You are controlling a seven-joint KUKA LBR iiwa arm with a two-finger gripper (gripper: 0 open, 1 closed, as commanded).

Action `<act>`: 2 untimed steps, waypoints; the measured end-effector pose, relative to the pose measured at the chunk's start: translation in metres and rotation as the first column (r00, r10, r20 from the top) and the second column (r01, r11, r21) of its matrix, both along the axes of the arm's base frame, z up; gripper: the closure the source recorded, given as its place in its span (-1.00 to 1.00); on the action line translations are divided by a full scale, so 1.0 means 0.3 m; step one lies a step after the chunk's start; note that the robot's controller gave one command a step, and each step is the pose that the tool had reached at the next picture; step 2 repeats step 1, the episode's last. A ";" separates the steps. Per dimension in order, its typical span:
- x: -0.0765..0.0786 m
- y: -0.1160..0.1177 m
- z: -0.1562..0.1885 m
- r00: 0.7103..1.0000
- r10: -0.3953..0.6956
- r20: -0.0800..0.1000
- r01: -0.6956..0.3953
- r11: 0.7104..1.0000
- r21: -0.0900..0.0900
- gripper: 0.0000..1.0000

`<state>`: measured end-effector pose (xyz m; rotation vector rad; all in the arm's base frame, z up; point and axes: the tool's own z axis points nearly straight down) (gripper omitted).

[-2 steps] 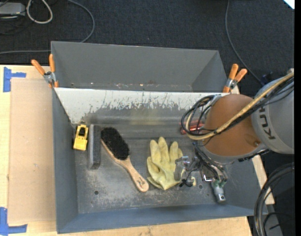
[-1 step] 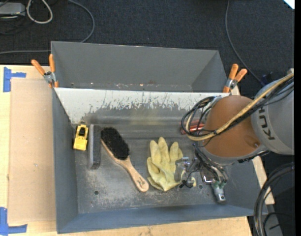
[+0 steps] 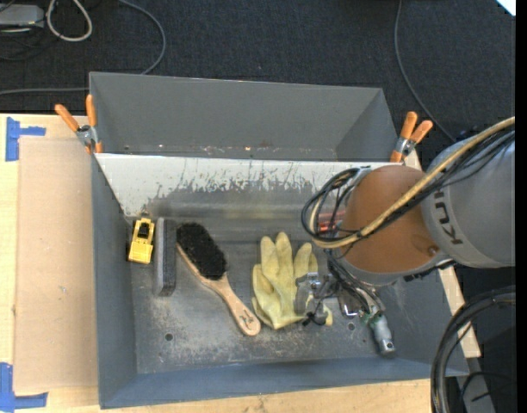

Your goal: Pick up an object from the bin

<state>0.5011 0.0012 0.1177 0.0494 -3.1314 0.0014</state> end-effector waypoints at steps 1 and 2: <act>-0.072 -0.080 0.201 0.998 0.058 -0.001 -0.058 0.998 0.001 1.00; -0.072 -0.080 0.201 0.998 0.058 -0.001 -0.058 0.998 0.001 1.00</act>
Offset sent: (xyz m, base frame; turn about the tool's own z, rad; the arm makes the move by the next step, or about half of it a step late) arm -0.0114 0.0239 0.1377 -0.1325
